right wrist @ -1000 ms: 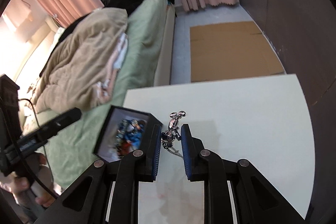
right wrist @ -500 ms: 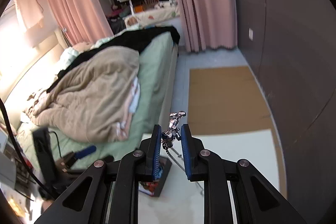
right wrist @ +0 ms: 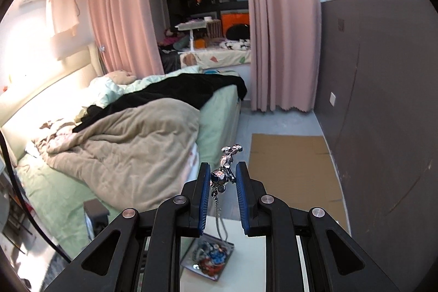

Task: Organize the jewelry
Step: 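Carry the chain necklace over the black box and open the right tool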

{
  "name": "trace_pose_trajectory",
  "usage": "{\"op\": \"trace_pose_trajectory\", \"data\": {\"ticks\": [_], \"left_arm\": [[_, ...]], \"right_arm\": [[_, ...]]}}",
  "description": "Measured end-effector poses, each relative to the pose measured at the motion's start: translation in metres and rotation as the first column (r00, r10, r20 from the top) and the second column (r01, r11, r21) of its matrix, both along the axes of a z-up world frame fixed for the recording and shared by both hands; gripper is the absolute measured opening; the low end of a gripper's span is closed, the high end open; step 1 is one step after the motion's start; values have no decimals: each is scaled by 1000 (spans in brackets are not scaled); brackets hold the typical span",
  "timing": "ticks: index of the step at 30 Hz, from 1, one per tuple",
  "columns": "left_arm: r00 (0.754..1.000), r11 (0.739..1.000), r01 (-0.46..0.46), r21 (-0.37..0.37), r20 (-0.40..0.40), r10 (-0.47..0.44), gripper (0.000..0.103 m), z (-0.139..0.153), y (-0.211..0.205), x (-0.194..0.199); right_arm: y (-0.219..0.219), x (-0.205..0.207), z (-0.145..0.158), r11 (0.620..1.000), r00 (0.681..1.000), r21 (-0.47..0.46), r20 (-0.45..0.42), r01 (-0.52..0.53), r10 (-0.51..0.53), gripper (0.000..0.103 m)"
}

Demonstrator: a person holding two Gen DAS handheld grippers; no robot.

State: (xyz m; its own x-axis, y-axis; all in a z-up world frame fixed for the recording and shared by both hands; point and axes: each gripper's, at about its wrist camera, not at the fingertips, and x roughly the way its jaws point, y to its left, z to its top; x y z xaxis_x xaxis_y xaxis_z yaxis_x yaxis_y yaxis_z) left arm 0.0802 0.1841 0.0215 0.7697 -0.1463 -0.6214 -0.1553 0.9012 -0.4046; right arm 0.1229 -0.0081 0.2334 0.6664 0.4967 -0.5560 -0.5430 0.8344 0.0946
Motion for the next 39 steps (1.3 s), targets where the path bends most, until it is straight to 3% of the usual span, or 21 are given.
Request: {"op": "trace_pose_trajectory", "data": {"ticks": [8,23,29,39], "left_arm": [[1000,1000,-26,-10,11,26,96,2,15,-9],[997,996,-77,-38,24,78,96,2,39,-15],[994,994,-102,-33,29,103,96,1,46,-18],[988,988,-153,-24,11,154,96,-8,58,-17]], "right_arm": [[34,-12,8,998,998,-20,18,-51,52,20],[69,-22,-11,992,993,-39,-11,-118,117,20],[73,-12,-45,991,988,-33,-87,-131,127,20],[77,4,-130,990,967,-32,-220,-140,129,20]]}}
